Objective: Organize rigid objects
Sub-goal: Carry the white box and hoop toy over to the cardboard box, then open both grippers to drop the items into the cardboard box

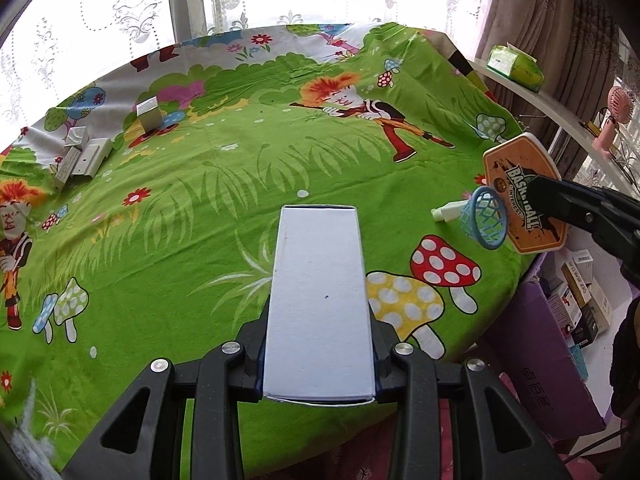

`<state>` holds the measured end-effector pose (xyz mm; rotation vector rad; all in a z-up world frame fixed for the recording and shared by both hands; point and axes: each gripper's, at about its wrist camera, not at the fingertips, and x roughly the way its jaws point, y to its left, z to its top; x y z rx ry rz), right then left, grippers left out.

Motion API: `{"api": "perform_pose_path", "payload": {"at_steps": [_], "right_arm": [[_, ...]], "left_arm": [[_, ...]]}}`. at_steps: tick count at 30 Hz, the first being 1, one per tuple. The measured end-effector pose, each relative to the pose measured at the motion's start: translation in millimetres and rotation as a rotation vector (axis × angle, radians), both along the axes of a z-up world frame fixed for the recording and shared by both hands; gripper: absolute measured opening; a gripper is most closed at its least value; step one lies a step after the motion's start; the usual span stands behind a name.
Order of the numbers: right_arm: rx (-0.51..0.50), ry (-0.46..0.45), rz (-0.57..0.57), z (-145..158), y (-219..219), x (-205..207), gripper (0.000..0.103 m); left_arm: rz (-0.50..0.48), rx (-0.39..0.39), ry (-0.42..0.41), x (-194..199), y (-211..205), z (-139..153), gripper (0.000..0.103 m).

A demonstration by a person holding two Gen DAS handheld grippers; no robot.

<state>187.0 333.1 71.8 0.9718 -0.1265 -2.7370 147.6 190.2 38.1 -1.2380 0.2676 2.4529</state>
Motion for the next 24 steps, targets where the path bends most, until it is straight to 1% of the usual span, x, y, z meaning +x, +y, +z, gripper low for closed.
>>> {"api": "perform_pose_path", "payload": {"at_steps": [6, 11, 16, 20, 24], "right_arm": [[0.006, 0.019, -0.073, 8, 30, 23, 0.009], [0.009, 0.031, -0.141, 16, 56, 47, 0.009], [0.045, 0.051, -0.235, 32, 90, 82, 0.009], [0.076, 0.032, -0.328, 34, 119, 111, 0.009], [0.071, -0.014, -0.41, 25, 145, 132, 0.009]], "left_arm": [[-0.098, -0.017, 0.02, 14, 40, 6, 0.037], [-0.199, -0.021, 0.005, 28, 79, 8, 0.037], [-0.325, 0.002, -0.022, 47, 125, 11, 0.037], [-0.442, 0.002, -0.032, 68, 165, 10, 0.037], [-0.554, -0.013, -0.052, 90, 202, 2, 0.037]]}}
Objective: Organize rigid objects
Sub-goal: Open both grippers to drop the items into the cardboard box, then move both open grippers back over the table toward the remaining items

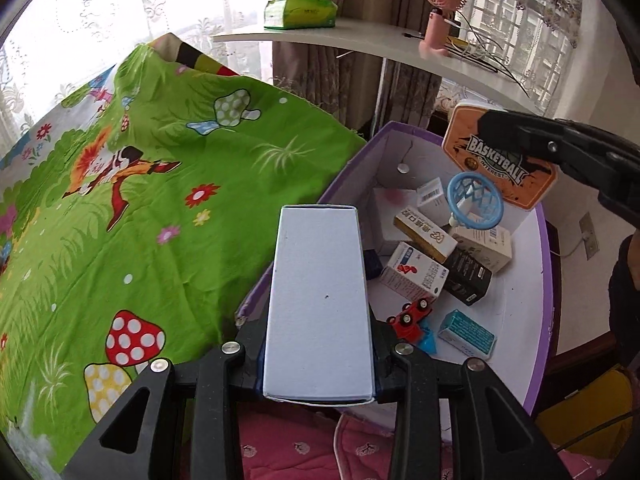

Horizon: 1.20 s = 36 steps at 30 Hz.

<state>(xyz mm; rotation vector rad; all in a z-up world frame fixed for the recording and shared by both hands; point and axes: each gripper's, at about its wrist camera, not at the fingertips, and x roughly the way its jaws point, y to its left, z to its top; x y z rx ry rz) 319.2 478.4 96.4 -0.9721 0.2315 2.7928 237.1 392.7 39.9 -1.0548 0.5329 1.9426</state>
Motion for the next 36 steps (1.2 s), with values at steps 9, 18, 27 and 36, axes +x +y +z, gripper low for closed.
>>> {"api": "perform_pose_path", "payload": {"at_steps": [9, 18, 27, 36], "right_arm": [[0.015, -0.05, -0.121, -13, 34, 19, 0.009], [-0.076, -0.092, -0.187, -25, 49, 14, 0.071], [-0.083, -0.095, 0.075, -26, -33, -80, 0.073], [-0.074, -0.183, 0.464, -59, -189, -249, 0.076]], "left_arm": [[-0.081, 0.072, -0.119, 8, 41, -15, 0.06], [-0.106, 0.149, -0.182, 9, 20, -5, 0.083], [0.32, 0.143, 0.038, -78, -122, 14, 0.083], [0.841, -0.101, 0.211, -208, -340, -1, 0.083]]}}
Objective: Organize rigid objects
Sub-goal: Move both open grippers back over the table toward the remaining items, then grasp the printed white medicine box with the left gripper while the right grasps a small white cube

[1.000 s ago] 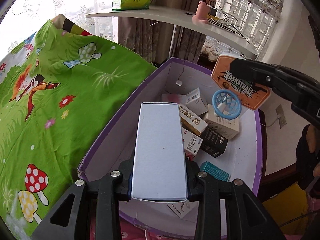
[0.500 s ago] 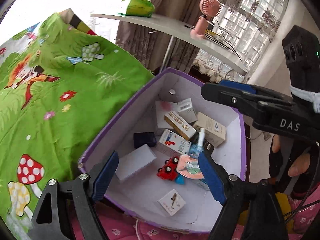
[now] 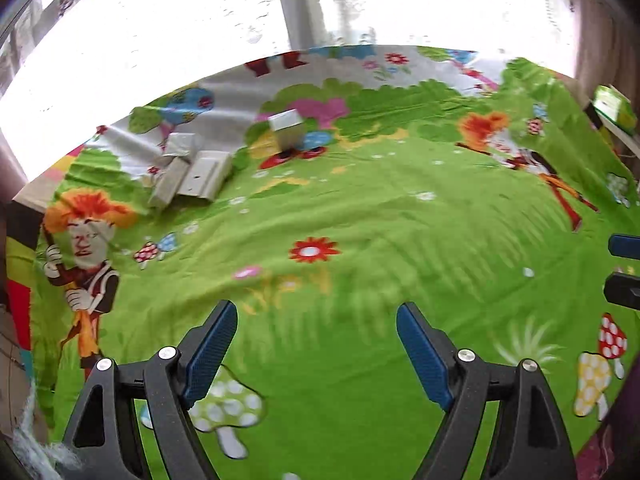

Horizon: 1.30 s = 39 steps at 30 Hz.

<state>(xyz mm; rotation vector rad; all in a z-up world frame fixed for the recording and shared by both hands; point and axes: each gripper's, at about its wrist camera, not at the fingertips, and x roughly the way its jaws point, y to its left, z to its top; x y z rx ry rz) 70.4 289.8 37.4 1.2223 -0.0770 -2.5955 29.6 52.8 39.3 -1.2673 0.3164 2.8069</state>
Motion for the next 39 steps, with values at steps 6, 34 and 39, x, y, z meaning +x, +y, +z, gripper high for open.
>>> {"api": "perform_pose_path", "payload": {"at_steps": [6, 34, 39], "right_arm": [[-0.026, -0.064, 0.118, -23, -93, -110, 0.076], [-0.023, -0.042, 0.094, -54, -177, -325, 0.066], [0.046, -0.017, 0.095, -56, -183, -318, 0.067]], "left_arm": [[0.188, 0.026, -0.026, -39, -99, -7, 0.083], [0.096, -0.297, 0.018, -200, -116, -35, 0.083], [0.134, -0.277, 0.017, -202, -120, -37, 0.083]]}}
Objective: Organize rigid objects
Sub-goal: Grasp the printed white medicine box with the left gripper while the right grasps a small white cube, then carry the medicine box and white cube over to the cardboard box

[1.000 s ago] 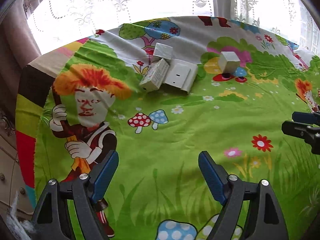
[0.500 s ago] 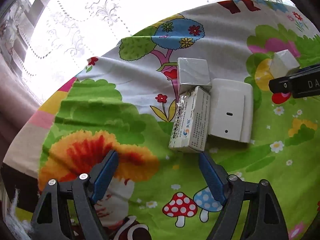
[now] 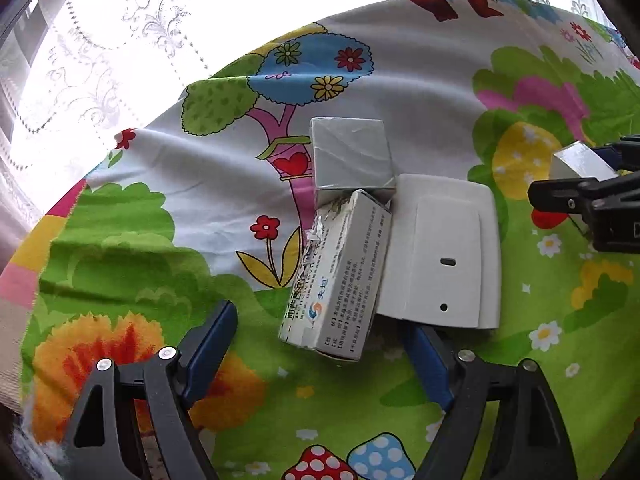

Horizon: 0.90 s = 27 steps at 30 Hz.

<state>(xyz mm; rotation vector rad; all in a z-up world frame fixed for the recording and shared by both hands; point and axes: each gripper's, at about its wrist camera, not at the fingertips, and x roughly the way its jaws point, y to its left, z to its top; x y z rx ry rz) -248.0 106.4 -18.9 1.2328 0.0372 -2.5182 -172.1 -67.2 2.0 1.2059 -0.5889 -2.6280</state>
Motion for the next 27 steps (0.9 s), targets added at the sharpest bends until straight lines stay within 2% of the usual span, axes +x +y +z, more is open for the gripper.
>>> {"api": "perform_pose_path", "payload": {"at_steps": [2, 3, 4, 5, 6, 8, 10, 11, 12, 15, 16, 18, 22, 24, 26, 27], "right_arm": [[0.035, 0.006, -0.029, -1, 0, 1, 0.056], [0.037, 0.007, -0.049, -1, 3, 1, 0.046], [0.017, 0.004, -0.054, -1, 7, 1, 0.045], [-0.007, 0.0, -0.055, -1, 11, 1, 0.045], [-0.027, -0.004, -0.056, -1, 15, 1, 0.045], [-0.04, -0.007, -0.056, -2, 18, 2, 0.045], [-0.032, -0.005, -0.056, -2, 18, 4, 0.045], [-0.027, -0.005, -0.056, -2, 18, 4, 0.045], [-0.026, -0.005, -0.056, -2, 18, 5, 0.045], [-0.024, -0.007, -0.056, -3, 20, 6, 0.045], [-0.021, -0.007, -0.056, -3, 20, 6, 0.045], [-0.011, -0.006, -0.055, -3, 20, 8, 0.045], [0.006, -0.004, -0.054, -3, 21, 11, 0.046], [0.012, 0.001, -0.046, -2, 22, 14, 0.045], [0.112, 0.018, -0.019, -1, 17, 27, 0.044], [0.128, 0.016, 0.007, 0, 14, 40, 0.044]], "left_arm": [[0.001, -0.002, 0.013, -1, 1, 0, 0.083], [-0.005, 0.0, 0.018, -2, 1, 0, 0.082], [-0.018, 0.009, 0.021, -2, 3, 0, 0.076], [-0.041, 0.033, 0.017, 0, 3, 0, 0.039], [-0.046, 0.068, -0.004, 1, 2, -1, 0.025], [-0.036, 0.138, -0.004, 12, -2, 5, 0.025], [0.009, 0.166, 0.004, 34, -7, 12, 0.025], [0.031, 0.209, 0.001, 48, -11, 17, 0.025], [0.056, 0.276, -0.001, 65, -17, 22, 0.025], [0.109, 0.543, -0.03, 122, -27, 32, 0.025], [0.109, 0.589, -0.036, 137, -25, 32, 0.025], [0.105, 0.565, -0.038, 176, -2, 29, 0.025], [0.119, 0.554, -0.044, 199, 22, 16, 0.025], [0.111, 0.508, -0.057, 205, 34, 12, 0.025], [0.099, 0.463, -0.074, 217, 36, 9, 0.025], [0.094, 0.45, -0.067, 224, 39, 10, 0.025]]}}
